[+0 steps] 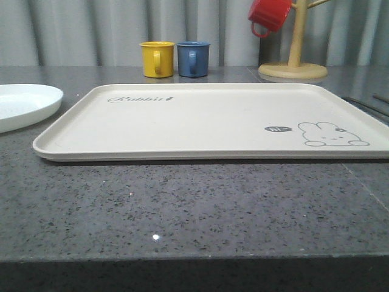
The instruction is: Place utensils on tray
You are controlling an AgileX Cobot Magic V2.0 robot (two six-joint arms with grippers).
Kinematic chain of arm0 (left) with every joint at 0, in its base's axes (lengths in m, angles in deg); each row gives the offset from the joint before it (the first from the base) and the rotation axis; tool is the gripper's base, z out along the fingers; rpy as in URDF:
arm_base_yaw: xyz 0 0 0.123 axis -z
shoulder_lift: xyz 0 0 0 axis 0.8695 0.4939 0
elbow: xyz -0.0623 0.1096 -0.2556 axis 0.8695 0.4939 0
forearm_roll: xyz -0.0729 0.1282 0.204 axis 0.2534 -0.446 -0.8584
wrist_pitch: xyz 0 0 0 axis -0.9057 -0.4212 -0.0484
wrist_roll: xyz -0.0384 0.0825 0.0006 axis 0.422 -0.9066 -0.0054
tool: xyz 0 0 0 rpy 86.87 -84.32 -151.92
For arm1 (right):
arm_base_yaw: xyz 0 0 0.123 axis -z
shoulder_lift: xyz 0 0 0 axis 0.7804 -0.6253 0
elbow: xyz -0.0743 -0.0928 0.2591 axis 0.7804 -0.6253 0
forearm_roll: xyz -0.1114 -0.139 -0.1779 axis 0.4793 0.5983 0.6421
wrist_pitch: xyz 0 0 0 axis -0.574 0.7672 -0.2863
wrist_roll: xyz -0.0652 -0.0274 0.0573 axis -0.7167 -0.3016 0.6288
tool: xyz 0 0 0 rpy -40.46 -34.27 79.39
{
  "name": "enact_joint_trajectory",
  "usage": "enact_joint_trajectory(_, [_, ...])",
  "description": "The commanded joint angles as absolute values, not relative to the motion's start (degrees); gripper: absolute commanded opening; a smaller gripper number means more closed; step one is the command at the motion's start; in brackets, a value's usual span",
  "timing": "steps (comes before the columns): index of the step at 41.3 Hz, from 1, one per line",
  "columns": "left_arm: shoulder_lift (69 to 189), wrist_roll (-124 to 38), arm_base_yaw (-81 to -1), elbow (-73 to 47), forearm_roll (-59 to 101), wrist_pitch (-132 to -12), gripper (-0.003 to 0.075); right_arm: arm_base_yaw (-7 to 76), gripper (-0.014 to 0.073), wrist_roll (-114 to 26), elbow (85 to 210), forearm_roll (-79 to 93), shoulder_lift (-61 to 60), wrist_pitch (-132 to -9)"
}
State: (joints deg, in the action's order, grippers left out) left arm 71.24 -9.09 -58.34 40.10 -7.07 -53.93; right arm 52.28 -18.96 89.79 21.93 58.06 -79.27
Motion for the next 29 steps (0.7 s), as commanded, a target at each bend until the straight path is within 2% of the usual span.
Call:
enact_joint_trajectory(1, [71.43,-8.56,-58.27,32.48,-6.54,-52.58,-0.0019,52.68,-0.0113,-19.22,96.89,21.93,58.48,-80.89])
enact_joint_trajectory(7, [78.11,-8.56,-58.27,23.37,-6.64,-61.80,-0.0019,52.68,-0.0113,-19.22,105.84,21.93,53.34,-74.12])
enact_joint_trajectory(13, [88.32,-8.56,-58.27,16.14,-6.76,-70.20,-0.0019,52.68,-0.0112,-19.22,114.28,21.93,43.15,-68.56])
enact_joint_trajectory(21, [95.94,-8.56,-58.27,13.49,-6.76,-70.05,-0.0019,52.68,-0.0111,-19.22,119.45,21.93,32.73,-65.96])
enact_joint_trajectory(29, [96.03,-8.56,-58.27,13.49,-6.76,-69.23,-0.0018,52.68,-0.0111,-19.22,119.45,21.93,31.32,-66.58])
